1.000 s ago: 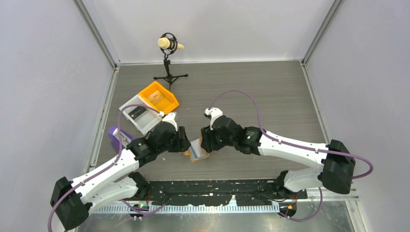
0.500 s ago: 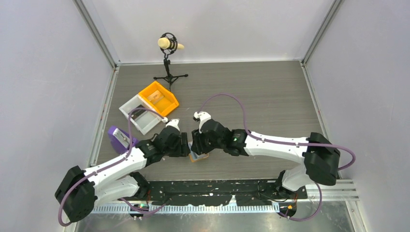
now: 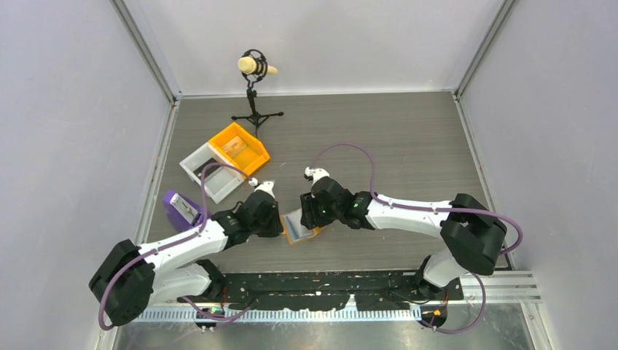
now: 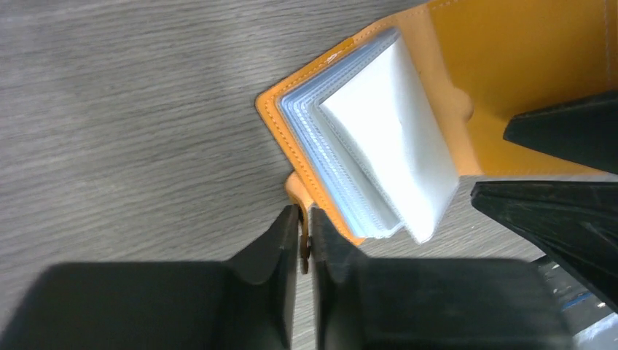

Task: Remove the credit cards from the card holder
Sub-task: Open the card holder at the center of the board.

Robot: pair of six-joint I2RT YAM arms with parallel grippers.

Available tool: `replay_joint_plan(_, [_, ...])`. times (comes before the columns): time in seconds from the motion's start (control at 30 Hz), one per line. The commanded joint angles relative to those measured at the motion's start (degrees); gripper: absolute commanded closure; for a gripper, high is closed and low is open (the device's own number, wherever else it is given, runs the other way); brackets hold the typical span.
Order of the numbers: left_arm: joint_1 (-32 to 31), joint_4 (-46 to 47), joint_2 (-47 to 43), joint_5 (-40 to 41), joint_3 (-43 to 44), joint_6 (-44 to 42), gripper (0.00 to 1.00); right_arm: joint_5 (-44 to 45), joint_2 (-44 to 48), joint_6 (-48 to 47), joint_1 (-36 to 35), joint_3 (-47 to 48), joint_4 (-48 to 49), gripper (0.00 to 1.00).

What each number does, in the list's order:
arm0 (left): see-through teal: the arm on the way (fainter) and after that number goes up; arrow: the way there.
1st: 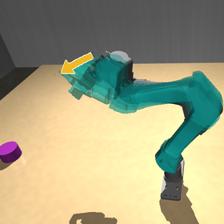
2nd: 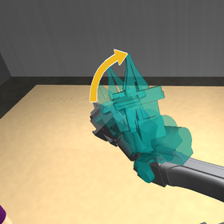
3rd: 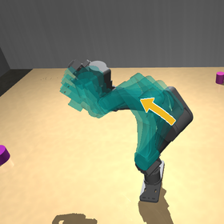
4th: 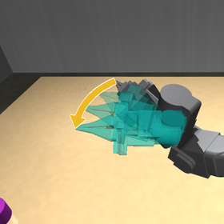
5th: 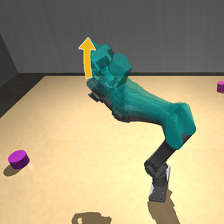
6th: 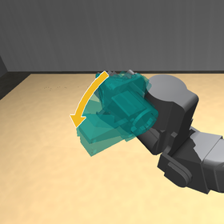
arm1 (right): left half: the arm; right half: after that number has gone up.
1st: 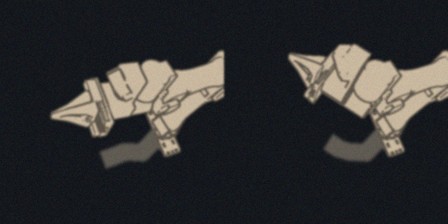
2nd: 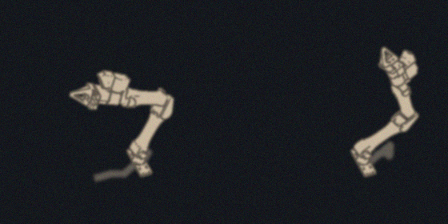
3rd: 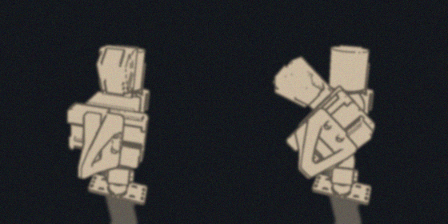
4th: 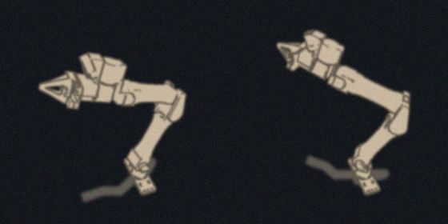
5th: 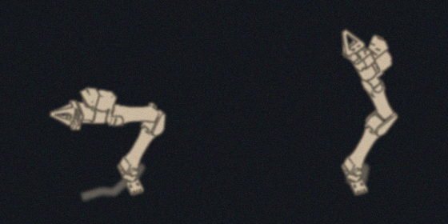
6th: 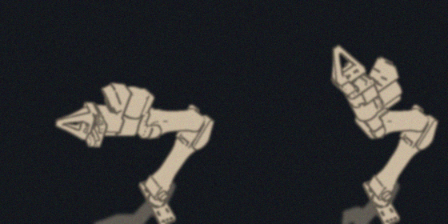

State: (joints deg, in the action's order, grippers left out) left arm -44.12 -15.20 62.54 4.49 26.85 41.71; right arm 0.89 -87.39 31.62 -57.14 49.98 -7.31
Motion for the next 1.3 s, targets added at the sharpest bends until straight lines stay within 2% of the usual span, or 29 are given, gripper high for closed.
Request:
replay_joint_plan(0.0, [0.26, 4.13, -0.72, -2.51, 0.42, -0.94, 0.96, 0.05, 0.10, -0.65, 0.62, -1.22, 2.65, 0.49])
replay_joint_plan(0.03, [0.26, 4.13, -1.02, -3.33, 0.50, -1.12, 1.00, 0.02, 0.18, -0.80, 0.76, -1.68, 2.78, 0.46])
replay_joint_plan(0.17, [0.26, 6.25, -3.00, -9.51, 0.04, -1.63, 1.00, -4.97, 0.90, -2.80, 0.77, -3.20, 6.41, 0.36])
replay_joint_plan(0.47, [0.26, 4.26, -7.62, -9.46, -0.41, -1.44, 1.00, -4.08, -0.82, -5.39, 0.65, -3.29, 6.49, 0.29])
replay_joint_plan(1.07, [0.26, 0.40, -9.52, -10.04, 0.84, -2.60, 1.00, -2.90, -3.18, -5.06, -0.68, -4.14, 7.05, 0.29])
replay_joint_plan(1.27, [0.26, -1.21, -10.23, -9.46, 0.94, -2.95, 1.00, 2.51, -1.92, -4.22, -1.13, -4.43, 5.14, 0.36])
